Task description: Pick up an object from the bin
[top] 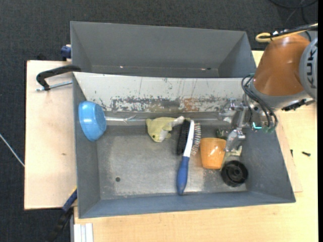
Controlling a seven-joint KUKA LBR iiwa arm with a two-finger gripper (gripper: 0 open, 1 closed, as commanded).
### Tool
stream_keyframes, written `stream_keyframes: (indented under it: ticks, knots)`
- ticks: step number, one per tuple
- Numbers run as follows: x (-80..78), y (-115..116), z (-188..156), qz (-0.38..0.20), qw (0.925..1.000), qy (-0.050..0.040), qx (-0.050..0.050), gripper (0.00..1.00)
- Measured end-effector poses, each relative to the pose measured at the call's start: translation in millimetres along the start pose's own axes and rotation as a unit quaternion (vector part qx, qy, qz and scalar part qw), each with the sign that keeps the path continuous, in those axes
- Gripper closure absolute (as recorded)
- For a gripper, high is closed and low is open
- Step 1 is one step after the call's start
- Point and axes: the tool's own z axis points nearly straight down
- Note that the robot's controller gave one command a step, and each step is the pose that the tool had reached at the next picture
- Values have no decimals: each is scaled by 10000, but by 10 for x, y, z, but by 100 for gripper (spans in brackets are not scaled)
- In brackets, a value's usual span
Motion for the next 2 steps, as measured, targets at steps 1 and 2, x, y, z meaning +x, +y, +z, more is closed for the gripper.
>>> stream_keyframes:
  ticks: [1, 2]
  knots:
    - [181, 222, 525, 362, 9993, -3, 6, 0]
    - [165, 215, 498, 364, 9993, -32, 11, 100]
